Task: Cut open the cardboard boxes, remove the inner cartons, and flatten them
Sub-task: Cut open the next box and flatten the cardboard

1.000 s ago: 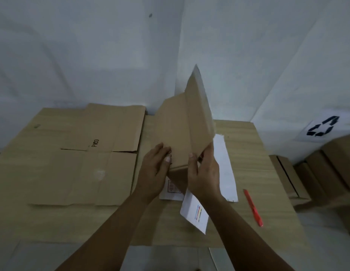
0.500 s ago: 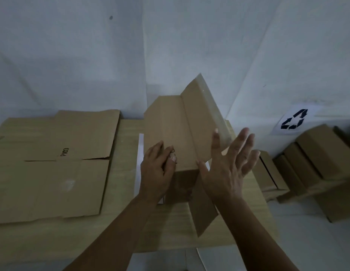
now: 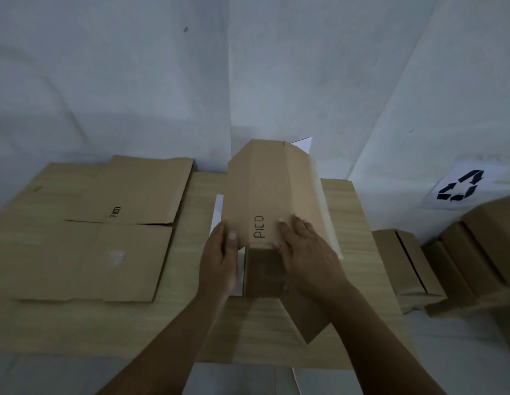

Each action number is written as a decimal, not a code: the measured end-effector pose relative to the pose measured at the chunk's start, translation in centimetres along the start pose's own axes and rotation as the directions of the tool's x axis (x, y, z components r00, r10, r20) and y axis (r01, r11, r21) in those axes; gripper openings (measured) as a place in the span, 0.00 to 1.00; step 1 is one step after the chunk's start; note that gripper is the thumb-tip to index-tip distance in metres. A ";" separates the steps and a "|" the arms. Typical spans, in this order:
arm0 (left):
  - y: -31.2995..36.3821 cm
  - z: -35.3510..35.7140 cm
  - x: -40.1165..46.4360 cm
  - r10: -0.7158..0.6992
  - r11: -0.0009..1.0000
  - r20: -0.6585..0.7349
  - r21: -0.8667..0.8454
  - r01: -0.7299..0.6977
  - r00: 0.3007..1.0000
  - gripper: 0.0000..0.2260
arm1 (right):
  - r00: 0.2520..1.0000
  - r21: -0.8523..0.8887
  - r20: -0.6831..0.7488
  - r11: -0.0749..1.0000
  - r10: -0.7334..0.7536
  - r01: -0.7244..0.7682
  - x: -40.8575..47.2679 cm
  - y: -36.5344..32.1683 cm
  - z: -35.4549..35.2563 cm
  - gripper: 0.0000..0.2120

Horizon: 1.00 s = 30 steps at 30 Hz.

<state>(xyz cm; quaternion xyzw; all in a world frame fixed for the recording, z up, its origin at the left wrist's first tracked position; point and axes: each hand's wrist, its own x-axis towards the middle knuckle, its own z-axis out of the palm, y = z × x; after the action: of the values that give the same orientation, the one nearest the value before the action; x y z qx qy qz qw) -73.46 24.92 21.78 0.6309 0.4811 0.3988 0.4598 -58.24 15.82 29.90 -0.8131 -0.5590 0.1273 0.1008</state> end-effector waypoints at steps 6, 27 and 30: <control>-0.9 -1.6 0.2 -0.394 0.896 -0.079 0.188 0.402 0.916 0.20 | 1.000 0.055 0.030 0.998 -0.006 0.004 -0.1 0.1 -0.4 0.27; 6.0 -2.4 2.2 -0.361 0.866 -0.305 -0.460 0.195 0.881 0.12 | 0.998 0.241 -0.056 0.969 -0.038 0.050 0.1 1.5 -0.9 0.22; 7.8 -1.7 1.4 0.058 0.946 -0.221 -0.301 -0.124 0.973 0.11 | 0.997 0.270 -0.071 0.961 -0.035 0.053 0.2 1.4 -1.0 0.21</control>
<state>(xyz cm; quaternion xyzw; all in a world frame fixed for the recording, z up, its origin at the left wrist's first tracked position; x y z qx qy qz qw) -72.91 25.75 29.88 0.5262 0.4280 0.5551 0.4815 -56.57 15.43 30.44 -0.7826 -0.5508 0.1739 0.2324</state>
